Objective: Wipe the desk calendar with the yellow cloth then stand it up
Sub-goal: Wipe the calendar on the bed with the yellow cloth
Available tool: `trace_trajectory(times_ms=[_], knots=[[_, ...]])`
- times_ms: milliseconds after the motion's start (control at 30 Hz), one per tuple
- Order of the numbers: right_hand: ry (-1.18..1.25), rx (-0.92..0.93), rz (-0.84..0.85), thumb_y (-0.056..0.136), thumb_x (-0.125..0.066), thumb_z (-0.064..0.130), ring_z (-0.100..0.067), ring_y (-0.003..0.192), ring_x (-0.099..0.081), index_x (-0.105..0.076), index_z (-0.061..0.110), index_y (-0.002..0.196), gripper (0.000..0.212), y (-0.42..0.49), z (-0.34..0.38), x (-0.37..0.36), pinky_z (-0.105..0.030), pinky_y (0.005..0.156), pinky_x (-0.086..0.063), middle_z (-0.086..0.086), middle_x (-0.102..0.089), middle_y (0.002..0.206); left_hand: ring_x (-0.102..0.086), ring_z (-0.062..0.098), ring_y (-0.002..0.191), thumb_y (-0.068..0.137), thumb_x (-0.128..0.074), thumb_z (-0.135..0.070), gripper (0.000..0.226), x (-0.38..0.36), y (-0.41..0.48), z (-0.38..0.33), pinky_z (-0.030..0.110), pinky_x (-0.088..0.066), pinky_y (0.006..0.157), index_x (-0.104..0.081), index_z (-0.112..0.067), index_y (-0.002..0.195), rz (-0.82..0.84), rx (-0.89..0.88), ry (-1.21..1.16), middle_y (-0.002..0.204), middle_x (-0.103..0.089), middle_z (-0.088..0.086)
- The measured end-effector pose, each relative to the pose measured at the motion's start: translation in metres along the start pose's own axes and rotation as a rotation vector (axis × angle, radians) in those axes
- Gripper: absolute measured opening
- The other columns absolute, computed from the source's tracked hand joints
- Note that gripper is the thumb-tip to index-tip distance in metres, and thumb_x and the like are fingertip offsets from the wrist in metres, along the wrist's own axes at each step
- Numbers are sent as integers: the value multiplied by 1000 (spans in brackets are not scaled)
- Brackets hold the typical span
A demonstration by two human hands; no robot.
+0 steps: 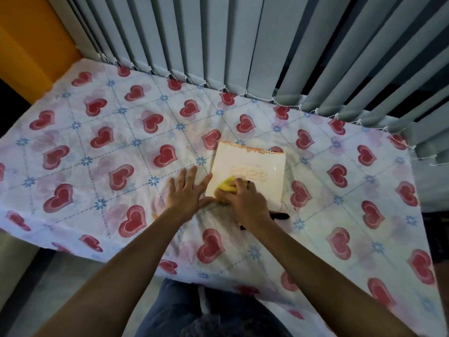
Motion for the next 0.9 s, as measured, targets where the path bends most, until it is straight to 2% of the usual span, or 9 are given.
trace_trajectory(times_ms=[233,333,467,533,600,667,700,767,900], knots=[[-37,-138,-17,96,-50,33,-33,124,-38,-47,50,132,40,-65,-84,3,-41,85,-52,0,-36,143,2,33,146,87,-19,-68,70,2,1,-3,59,-4,113,13,-44,144,-26,4,117,160,6,6],[65,-251,-2,95,-50,28,-32,124,-39,-51,43,131,39,-77,-97,6,-44,91,-46,-4,-40,139,3,33,146,88,-19,-68,70,6,-2,-4,58,-4,114,14,-43,144,14,-2,131,160,8,6],[246,-328,-80,92,-54,44,-24,115,-51,-55,36,128,37,-84,-95,22,-37,91,-48,-2,-49,132,8,35,146,90,-23,-61,71,19,-11,-15,57,-1,115,11,-34,147,-19,-57,80,159,14,11],[272,-251,-110,92,-59,37,-24,121,-50,-43,33,140,51,-85,-86,35,-33,93,-46,-4,-42,141,2,30,147,91,-23,-58,71,35,-18,-36,47,-5,117,3,-26,149,-103,-177,-90,159,8,10],[352,-237,-133,86,-67,35,-23,121,-49,-29,32,145,71,-83,-74,50,-31,90,-46,-5,-37,142,-30,25,141,94,-38,-48,62,56,-25,-61,37,-27,112,-28,-17,146,-118,-255,-456,155,-27,10],[433,-208,-180,80,-74,34,-15,121,-46,-24,34,143,81,-79,-61,65,-24,88,-43,-3,-37,138,-62,20,110,92,-43,-52,48,76,-30,-83,30,-48,89,-62,-17,119,55,-205,-849,121,-65,6],[461,-190,-215,77,-76,32,-9,120,-44,-24,35,141,82,-78,-55,72,-21,87,-42,-2,-36,137,-68,14,92,89,-43,-58,51,84,-34,-92,27,-52,77,-68,-17,104,189,-184,-992,103,-72,3],[497,-153,-296,73,-80,31,2,112,-40,-25,41,135,83,-78,-46,86,-13,83,-41,3,-36,134,-71,10,77,85,-50,-59,49,98,-39,-105,21,-53,64,-71,-16,92,419,-206,-1178,87,-74,3],[591,-131,-410,65,-85,32,17,102,-42,-23,66,117,88,-89,-41,106,-2,75,-40,17,-37,124,-68,19,99,86,-62,-40,35,119,-35,-115,27,-56,76,-63,-17,112,479,-309,-1341,108,-70,6]])
Point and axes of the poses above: each hand's wrist, its own y-axis towards the middle knuckle, its own x-axis out of the back of the hand, z = x × y, the point moved 3 cm from there along y, towards the middle knuckle
